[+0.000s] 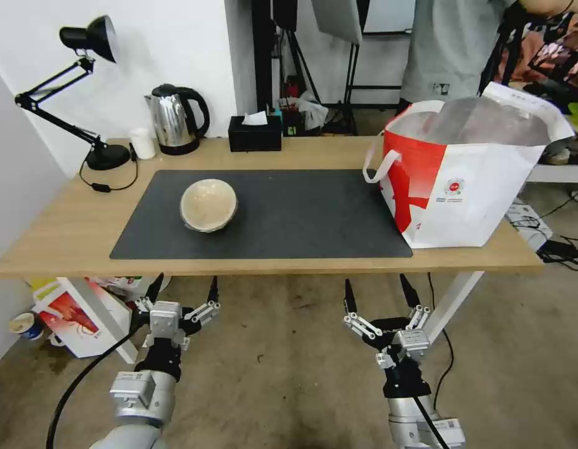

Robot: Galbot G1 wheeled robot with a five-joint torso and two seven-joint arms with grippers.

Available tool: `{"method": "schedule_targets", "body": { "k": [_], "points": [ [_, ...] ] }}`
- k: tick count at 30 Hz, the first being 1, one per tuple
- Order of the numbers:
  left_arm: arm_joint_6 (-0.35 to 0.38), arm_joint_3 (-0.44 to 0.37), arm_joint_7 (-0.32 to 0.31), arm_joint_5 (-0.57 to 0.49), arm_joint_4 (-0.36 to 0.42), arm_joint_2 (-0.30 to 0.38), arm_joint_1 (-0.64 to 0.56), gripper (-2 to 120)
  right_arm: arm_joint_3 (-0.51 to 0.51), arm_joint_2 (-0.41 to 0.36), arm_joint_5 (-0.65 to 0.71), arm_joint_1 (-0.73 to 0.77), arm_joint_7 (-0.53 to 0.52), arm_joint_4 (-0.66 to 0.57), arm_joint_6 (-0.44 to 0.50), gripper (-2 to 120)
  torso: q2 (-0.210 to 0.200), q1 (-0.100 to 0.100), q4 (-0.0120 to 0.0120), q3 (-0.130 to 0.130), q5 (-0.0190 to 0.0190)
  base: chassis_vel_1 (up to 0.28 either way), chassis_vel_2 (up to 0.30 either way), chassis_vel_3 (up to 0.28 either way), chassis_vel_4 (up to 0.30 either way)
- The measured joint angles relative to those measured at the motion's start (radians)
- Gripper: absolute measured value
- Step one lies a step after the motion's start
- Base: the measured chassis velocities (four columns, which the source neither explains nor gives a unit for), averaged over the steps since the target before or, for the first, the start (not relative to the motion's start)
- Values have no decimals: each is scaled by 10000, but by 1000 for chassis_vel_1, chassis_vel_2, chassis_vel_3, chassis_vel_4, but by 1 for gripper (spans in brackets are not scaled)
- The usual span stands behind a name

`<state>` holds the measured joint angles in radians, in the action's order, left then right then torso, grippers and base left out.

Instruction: Pick up the trash from the table and place it into the takeout bag.

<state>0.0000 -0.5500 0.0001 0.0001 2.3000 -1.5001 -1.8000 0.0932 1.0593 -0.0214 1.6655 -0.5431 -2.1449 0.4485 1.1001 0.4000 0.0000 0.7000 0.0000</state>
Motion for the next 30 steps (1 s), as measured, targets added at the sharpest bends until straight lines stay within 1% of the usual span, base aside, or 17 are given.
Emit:
{"method": "schedule_targets", "body": {
  "k": [30],
  "points": [
    [0,0,0,0,0,0,0,100,1,0,2,0,2,-1,4,100,-1,0,0,0,0,0,0,0,0]
  ]
}}
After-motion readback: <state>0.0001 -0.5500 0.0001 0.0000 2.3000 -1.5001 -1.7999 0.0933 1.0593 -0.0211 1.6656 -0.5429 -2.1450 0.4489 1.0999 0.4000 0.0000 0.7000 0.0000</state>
